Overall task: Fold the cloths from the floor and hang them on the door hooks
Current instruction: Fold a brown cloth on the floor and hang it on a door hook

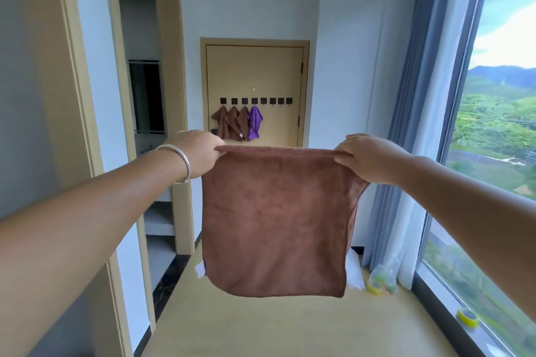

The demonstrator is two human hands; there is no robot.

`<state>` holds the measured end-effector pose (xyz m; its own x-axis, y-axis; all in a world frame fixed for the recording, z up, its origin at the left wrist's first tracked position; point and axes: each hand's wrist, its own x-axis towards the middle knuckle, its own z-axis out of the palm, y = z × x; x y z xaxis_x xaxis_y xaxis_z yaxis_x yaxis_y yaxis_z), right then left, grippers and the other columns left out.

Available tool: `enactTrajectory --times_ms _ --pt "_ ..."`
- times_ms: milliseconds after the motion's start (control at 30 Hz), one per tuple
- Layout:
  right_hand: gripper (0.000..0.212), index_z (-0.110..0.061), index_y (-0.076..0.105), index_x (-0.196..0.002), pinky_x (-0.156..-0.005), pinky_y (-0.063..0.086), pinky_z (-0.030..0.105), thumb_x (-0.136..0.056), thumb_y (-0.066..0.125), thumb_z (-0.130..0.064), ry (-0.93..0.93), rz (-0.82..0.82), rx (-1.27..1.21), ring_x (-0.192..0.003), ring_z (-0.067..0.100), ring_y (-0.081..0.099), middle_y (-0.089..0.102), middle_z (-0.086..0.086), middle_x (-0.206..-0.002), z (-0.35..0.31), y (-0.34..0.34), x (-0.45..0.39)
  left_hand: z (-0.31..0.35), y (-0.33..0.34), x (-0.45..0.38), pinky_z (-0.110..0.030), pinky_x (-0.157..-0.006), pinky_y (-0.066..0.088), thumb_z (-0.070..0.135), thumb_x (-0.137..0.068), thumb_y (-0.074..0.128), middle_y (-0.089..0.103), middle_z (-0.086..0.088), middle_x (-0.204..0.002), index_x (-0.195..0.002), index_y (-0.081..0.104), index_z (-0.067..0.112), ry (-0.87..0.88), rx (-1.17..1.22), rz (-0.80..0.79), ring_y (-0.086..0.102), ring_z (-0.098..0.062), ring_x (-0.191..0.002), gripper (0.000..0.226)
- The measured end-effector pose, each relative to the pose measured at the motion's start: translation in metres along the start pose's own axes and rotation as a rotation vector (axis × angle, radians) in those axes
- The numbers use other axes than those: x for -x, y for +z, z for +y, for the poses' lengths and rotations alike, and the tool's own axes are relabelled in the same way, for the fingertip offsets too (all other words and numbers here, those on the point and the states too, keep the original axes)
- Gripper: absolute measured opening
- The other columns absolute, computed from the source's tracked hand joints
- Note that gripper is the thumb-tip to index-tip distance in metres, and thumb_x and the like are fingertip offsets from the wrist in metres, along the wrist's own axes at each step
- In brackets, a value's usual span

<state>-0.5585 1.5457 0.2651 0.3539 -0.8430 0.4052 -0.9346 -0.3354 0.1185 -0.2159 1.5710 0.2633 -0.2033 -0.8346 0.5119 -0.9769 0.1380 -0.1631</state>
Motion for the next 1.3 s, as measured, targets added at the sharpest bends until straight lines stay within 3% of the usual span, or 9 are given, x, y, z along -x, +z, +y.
enactTrajectory --times_ms 100,267,633,833,1033,1200,1300 --pt "0.034 -0.031 0.063 -0.119 -0.102 0.039 0.041 -0.1 0.036 -0.042 0.004 0.027 0.008 -0.129 0.019 0.043 0.06 -0.004 -0.124 0.005 -0.006 -0.001 0.003 -0.005 -0.003 -0.031 -0.059 0.03 0.032 -0.101 0.034 0.059 0.003 -0.068 -0.069 0.052 0.021 0.024 -0.047 0.073 0.056 -0.017 -0.067 0.038" --pt "0.035 -0.029 0.064 -0.115 -0.102 0.04 0.042 -0.1 0.036 -0.043 0.005 0.04 0.032 -0.128 0.018 0.044 0.06 -0.005 -0.122 0.01 -0.008 -0.004 0.003 -0.005 -0.012 -0.033 -0.078 0.038 0.031 -0.101 0.031 0.062 0.003 -0.072 -0.073 0.056 0.021 0.034 -0.102 0.058 0.059 -0.019 -0.072 0.039" --pt "0.041 -0.019 0.064 -0.114 -0.099 0.042 0.042 -0.101 0.034 -0.044 0.004 0.037 0.054 -0.124 0.022 0.047 0.06 0.0 -0.118 0.012 0.0 -0.05 -0.014 -0.005 -0.038 -0.03 -0.058 0.034 0.027 -0.102 0.027 0.062 0.002 -0.075 -0.074 0.055 0.019 -0.055 -0.175 -0.008 0.058 -0.018 -0.073 0.041" --pt "0.04 -0.021 0.065 -0.112 -0.097 0.043 0.041 -0.1 0.034 -0.044 -0.003 0.051 0.066 -0.117 0.021 0.05 0.061 -0.002 -0.111 0.005 0.019 -0.107 -0.054 0.025 -0.074 -0.033 -0.066 0.043 0.031 -0.103 0.026 0.062 -0.001 -0.077 -0.072 0.053 0.018 -0.074 -0.125 -0.06 0.059 -0.021 -0.075 0.043" --pt "0.041 -0.023 0.065 -0.11 -0.099 0.043 0.041 -0.1 0.033 -0.045 0.015 0.04 0.076 -0.117 0.019 0.05 0.061 -0.003 -0.111 -0.006 0.049 -0.187 -0.114 0.07 -0.128 -0.031 -0.06 0.039 0.033 -0.104 0.026 0.059 -0.002 -0.075 -0.073 0.052 0.017 -0.05 -0.064 -0.035 0.055 -0.021 -0.069 0.043" --pt "0.04 -0.022 0.066 -0.107 -0.092 0.048 0.04 -0.1 0.034 -0.045 0.033 0.061 0.052 -0.1 0.016 0.054 0.06 -0.005 -0.099 -0.019 0.076 -0.251 -0.163 0.105 -0.176 -0.03 -0.057 0.036 0.039 -0.104 0.027 0.055 -0.001 -0.07 -0.068 0.046 0.019 -0.043 -0.031 -0.036 0.05 -0.019 -0.063 0.045" --pt "0.04 -0.022 0.066 -0.107 -0.094 0.047 0.041 -0.1 0.033 -0.045 0.04 0.062 0.059 -0.104 0.018 0.054 0.063 -0.004 -0.104 -0.021 0.091 -0.282 -0.182 0.123 -0.201 -0.03 -0.055 0.034 0.04 -0.104 0.027 0.056 -0.001 -0.07 -0.069 0.047 0.019 -0.02 -0.037 -0.03 0.051 -0.018 -0.063 0.046"
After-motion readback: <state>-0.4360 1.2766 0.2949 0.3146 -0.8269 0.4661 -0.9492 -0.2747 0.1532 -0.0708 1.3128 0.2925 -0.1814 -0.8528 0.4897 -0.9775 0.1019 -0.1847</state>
